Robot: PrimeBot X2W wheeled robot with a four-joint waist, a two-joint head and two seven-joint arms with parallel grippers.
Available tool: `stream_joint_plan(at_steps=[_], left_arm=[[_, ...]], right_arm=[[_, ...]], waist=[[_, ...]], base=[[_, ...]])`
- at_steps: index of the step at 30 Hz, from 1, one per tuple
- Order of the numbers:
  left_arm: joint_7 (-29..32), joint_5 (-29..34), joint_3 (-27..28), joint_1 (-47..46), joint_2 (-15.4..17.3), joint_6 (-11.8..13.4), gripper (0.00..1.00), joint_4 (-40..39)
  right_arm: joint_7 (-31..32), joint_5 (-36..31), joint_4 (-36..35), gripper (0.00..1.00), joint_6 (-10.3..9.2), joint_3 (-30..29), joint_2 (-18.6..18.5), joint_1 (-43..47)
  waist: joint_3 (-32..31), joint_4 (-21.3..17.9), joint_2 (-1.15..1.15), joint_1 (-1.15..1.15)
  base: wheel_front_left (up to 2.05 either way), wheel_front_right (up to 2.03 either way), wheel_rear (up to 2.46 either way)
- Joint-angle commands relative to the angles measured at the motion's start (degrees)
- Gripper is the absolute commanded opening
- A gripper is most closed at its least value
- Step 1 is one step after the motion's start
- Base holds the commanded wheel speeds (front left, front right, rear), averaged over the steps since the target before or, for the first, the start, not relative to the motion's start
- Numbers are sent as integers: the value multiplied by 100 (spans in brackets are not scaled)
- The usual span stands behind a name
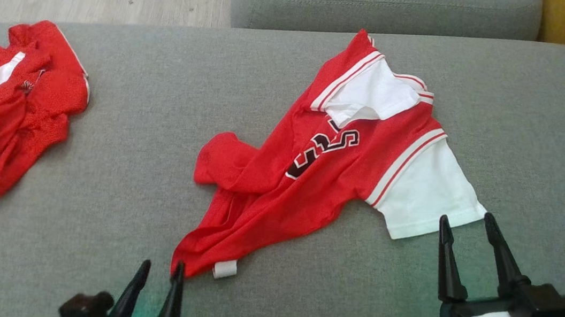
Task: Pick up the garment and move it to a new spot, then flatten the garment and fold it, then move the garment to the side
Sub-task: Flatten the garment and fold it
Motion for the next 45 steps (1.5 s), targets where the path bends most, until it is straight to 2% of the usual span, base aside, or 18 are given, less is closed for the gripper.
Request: stream_joint_plan(at_steps=[1, 6, 12, 17, 21, 22, 23, 25, 26, 29, 31, 37, 45], left_arm=[[-66, 76, 106, -430, -14, -67, 100, 5], [227, 197, -79, -1101, -119, -194, 100, 528], [948, 278, -375, -1889, -281, -296, 100, 1033], [1381, 331, -533, -2353, -416, -277, 100, 1622], [1472, 323, -504, -2628, -511, -184, 100, 2097], [1510, 319, -517, -2683, -532, -193, 88, 2207], [1535, 314, -534, -2729, -553, -223, 71, 2297], [1617, 241, -557, -2780, -625, -327, 15, 2458], [1658, 212, -580, -2806, -655, -398, 0, 2523], [1713, 122, -608, -2882, -728, -572, 0, 2631], [1594, 52, -500, -2963, -745, -559, 0, 2620], [1098, 76, -115, -3374, -497, -257, 0, 2616], [739, -35, 237, -3777, -376, -74, 0, 3185]], right_arm=[[-62, -36, -178, 100, 44, 168, -32, -73], [-62, -63, -167, 100, 44, 245, -32, -141], [-62, -48, -146, 100, 44, 298, -32, -175], [-62, 4, -122, 100, 44, 373, -32, -251], [-62, 32, -121, 100, 44, 381, -32, -300], [-62, 34, -121, 100, 44, 377, -32, -304], [-62, 34, -120, 100, 44, 372, -32, -303], [-62, 36, -120, 100, 44, 368, -32, -302], [-62, 36, -120, 100, 44, 365, -32, -303], [-62, 46, -114, 100, 44, 350, -32, -313], [-62, 60, -115, 100, 44, 347, -32, -323], [-62, 69, -117, 100, 44, 331, -32, -338], [-62, 82, -68, 100, 44, 392, -32, -349]], waist=[[15, -4, 0, 0], [113, -63, 0, 0], [179, -159, 0, 0], [247, -276, 0, 0], [301, -355, 0, 0], [307, -368, 0, 0], [312, -380, 0, 0], [327, -401, 0, 0], [337, -406, 0, 0], [348, -406, 0, 0], [352, -400, 0, 0], [334, -359, 0, 0], [279, -388, 0, 0]], base=[[0, 0, 0], [0, 0, 0], [0, 0, 0], [0, 0, 0], [0, 0, 0], [0, 0, 0], [0, 0, 0], [0, 0, 0], [0, 0, 0], [0, 0, 0], [0, 0, 0], [0, 0, 0], [0, 0, 0]])
